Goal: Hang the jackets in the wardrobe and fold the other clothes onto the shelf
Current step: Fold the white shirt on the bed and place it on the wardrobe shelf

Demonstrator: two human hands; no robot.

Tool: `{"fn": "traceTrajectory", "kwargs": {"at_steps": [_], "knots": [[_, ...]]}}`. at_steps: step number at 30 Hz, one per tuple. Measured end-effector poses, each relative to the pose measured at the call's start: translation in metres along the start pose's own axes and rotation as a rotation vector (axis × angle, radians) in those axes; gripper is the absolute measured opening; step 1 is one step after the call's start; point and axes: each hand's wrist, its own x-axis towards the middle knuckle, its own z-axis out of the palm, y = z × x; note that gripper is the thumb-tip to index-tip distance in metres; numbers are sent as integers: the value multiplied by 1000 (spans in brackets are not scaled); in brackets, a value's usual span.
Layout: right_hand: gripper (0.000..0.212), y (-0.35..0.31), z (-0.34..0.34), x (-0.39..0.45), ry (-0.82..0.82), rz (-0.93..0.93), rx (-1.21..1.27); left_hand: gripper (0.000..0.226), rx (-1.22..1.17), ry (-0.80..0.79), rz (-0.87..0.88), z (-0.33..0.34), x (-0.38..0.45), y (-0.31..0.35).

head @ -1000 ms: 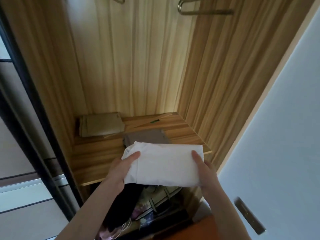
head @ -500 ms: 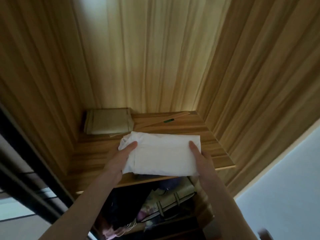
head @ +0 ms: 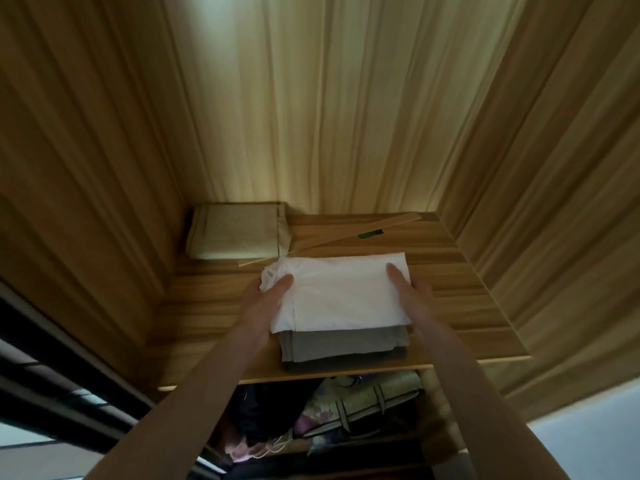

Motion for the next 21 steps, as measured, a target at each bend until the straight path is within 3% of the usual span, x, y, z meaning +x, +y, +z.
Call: {"fn": "traceTrajectory", "kwargs": {"at_steps": [8, 13, 15, 17, 19, 21], "knots": [[56, 25, 9, 23, 14, -16, -225, 59, 76, 75, -79, 2, 24, -33], [71, 38, 11, 26, 115, -45, -397, 64, 505, 240, 87, 6, 21, -27], [64, 37, 10, 19, 216, -211, -521, 62, 797, 377, 293, 5, 11, -26], [49, 34, 7, 10, 316, -509, -600, 50, 1004, 436, 651, 4, 0, -26], [45, 26, 9, -1, 251, -750, -664, 43, 1102, 303, 934, 8, -4, -27], [51, 27, 15, 0, 107, -874, -798, 44, 1214, 145, 1052, 15, 0, -31]]}}
